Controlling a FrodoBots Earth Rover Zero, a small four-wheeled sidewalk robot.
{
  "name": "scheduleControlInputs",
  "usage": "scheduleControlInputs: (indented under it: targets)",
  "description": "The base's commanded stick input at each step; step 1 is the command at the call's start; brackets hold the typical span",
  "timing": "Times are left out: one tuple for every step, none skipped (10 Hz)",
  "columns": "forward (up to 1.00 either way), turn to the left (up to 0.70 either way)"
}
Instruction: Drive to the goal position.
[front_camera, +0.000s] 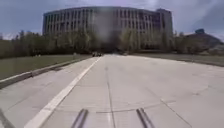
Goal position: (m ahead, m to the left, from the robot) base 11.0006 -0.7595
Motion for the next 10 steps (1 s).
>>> scheduleControlInputs:
  targets:
    - [1.00, 0.00]
    - [1.00, 0.00]
    - [1.00, 0.00]
    - [1.00, 0.00]
    - [1.00, 0.00]
    - [1.00, 0.00]
    - [1.00, 0.00]
    - [1.00, 0.00]
    - [1.00, 0.00]
    - [1.00, 0.00]
